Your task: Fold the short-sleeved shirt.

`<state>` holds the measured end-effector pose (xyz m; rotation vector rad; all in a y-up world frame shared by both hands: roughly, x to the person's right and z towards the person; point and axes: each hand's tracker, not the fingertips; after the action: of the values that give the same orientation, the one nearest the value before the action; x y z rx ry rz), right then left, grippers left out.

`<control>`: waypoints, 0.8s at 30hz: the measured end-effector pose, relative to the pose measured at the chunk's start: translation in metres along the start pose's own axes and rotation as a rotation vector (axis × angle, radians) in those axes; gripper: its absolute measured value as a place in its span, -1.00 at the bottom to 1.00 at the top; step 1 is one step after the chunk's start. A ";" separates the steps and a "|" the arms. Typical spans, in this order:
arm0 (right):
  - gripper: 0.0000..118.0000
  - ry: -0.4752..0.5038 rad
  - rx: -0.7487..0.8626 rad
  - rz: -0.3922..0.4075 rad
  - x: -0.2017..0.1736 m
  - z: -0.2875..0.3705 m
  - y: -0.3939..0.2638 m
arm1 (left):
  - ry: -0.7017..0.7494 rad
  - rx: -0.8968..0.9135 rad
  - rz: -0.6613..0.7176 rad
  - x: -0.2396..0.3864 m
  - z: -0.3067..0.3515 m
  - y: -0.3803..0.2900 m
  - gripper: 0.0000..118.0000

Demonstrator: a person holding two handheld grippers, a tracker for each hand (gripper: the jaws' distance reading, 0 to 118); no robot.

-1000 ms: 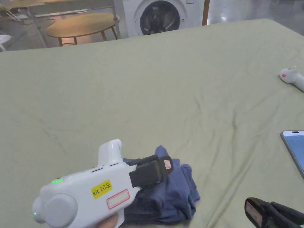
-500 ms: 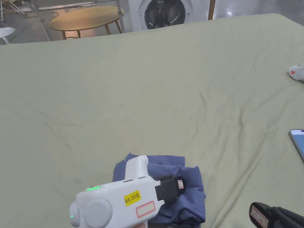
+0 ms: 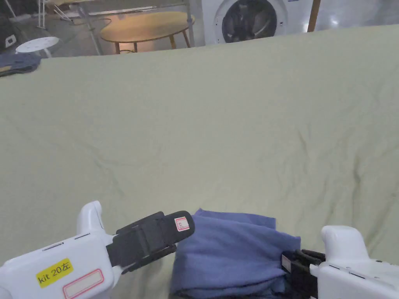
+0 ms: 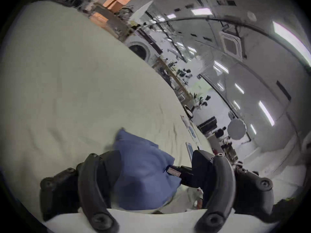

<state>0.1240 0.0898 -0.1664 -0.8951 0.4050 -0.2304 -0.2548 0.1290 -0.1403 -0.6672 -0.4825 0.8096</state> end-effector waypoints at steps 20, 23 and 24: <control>-1.00 0.173 0.042 -0.070 0.022 0.038 -0.001 | -0.029 0.034 0.178 -0.061 0.035 0.037 -0.39; -1.00 0.070 0.048 0.000 0.031 0.047 -0.005 | 0.175 0.180 0.150 -0.091 0.123 0.081 -0.39; -1.00 0.074 0.047 -0.013 0.034 0.047 -0.006 | 0.227 0.222 0.178 -0.103 0.147 0.092 -0.39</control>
<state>0.1746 0.1071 -0.1441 -0.8454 0.4603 -0.2848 -0.4543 0.1470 -0.1168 -0.5920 -0.1252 0.9271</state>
